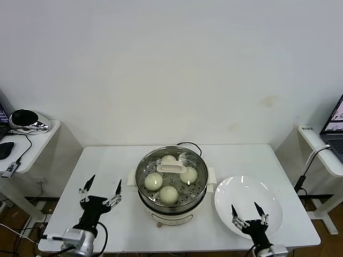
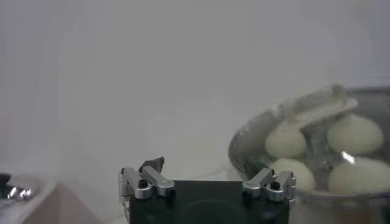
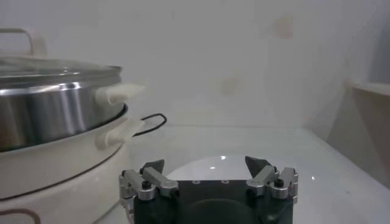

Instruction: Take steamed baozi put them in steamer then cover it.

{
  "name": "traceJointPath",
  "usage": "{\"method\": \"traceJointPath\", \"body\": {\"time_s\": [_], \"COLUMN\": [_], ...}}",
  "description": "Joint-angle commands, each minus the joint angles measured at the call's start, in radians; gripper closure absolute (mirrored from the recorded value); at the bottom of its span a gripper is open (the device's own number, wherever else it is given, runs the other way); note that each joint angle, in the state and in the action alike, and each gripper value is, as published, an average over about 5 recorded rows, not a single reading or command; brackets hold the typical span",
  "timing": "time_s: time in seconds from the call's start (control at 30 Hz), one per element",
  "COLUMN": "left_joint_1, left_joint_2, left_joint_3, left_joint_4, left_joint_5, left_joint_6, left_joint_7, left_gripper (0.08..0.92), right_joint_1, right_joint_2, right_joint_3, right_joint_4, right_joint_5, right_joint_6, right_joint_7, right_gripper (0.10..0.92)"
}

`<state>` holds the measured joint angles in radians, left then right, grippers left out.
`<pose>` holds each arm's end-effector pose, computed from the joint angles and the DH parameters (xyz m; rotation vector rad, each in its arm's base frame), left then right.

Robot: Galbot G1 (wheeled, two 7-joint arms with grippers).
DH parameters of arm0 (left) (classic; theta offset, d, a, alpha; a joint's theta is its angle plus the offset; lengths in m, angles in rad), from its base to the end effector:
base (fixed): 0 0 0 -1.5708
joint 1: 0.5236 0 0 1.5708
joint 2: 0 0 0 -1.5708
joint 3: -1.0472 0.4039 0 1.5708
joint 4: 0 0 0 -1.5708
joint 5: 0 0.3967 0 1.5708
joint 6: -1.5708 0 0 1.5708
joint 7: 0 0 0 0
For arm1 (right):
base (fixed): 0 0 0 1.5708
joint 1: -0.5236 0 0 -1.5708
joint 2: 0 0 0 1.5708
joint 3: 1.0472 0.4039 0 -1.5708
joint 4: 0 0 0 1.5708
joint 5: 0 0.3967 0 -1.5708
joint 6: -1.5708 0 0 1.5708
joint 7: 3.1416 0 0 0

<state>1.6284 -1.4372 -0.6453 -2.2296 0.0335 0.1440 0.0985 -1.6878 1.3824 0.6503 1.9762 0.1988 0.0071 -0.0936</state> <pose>0.1754 0.0592 -0.3001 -0.0921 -3.0553 -0.3182 0.1498 -0.0916 -0.4041 0.0822 -2.9271 0.0276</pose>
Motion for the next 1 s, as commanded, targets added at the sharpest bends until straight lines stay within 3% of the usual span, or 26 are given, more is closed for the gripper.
{"method": "traceJointPath", "body": {"time_s": [0.03,0.27,0.6,1.0], "left_joint_1": [0.15,0.227,0.248,0.242], "left_joint_2": [-0.015,-0.013,-0.034,-0.042], "left_joint_3": [-0.066,-0.015,-0.04,-0.044], "left_joint_4": [0.091,0.116,0.001,-0.005], "left_joint_5": [-0.04,0.08,0.09,0.081], "left_joint_6": [-0.186,-0.172,0.017,0.019], "left_joint_7": [-0.045,-0.052,-0.012,-0.016], "left_gripper": [0.177,0.177,0.177,0.177], "right_joint_1": [-0.046,-0.074,-0.108,-0.111], "right_joint_2": [-0.022,-0.028,-0.003,0.01], "right_joint_3": [-0.014,-0.033,-0.028,-0.02], "right_joint_4": [0.046,0.066,0.127,0.122], "right_joint_5": [-0.002,-0.008,-0.054,-0.097], "right_joint_6": [-0.026,-0.029,-0.07,-0.071], "right_joint_7": [0.024,0.024,-0.01,-0.028], "right_gripper": [0.203,0.203,0.203,0.203]}}
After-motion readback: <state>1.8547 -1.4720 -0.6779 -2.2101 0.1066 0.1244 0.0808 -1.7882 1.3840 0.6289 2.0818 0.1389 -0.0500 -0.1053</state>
